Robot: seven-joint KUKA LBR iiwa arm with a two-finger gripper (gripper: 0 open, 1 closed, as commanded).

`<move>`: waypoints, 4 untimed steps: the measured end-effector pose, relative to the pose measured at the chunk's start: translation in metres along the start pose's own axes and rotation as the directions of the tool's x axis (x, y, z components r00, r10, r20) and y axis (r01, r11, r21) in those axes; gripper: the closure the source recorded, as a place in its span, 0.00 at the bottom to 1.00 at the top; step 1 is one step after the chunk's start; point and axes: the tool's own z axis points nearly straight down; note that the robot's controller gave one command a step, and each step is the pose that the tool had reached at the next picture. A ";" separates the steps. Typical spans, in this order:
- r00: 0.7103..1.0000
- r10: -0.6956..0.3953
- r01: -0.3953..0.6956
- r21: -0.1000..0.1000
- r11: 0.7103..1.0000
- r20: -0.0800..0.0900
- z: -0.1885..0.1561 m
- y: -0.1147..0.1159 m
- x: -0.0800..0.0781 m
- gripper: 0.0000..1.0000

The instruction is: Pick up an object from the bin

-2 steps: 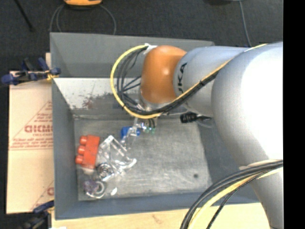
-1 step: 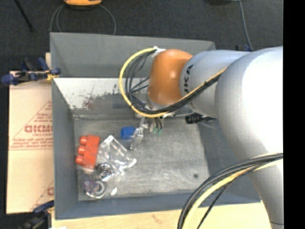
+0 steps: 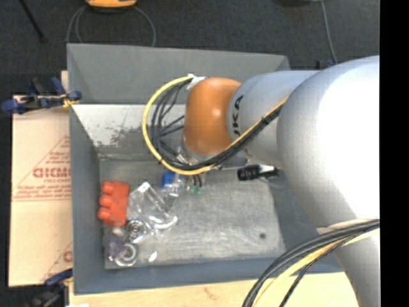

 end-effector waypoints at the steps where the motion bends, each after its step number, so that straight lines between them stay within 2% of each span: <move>1: 0.997 0.082 -0.082 0.000 0.997 -0.004 0.008 -0.011 -0.005 0.00; 2: 0.995 -0.100 0.100 -0.003 0.995 0.006 0.012 -0.070 -0.033 0.00; 3: 0.962 -0.273 0.273 -0.002 0.962 0.005 -0.004 -0.001 -0.008 0.00; 4: 0.963 -0.270 0.270 -0.003 0.963 0.004 -0.003 -0.002 -0.008 1.00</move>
Offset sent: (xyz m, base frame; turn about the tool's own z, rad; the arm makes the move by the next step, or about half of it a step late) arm 0.0014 -0.0118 -0.0083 0.0872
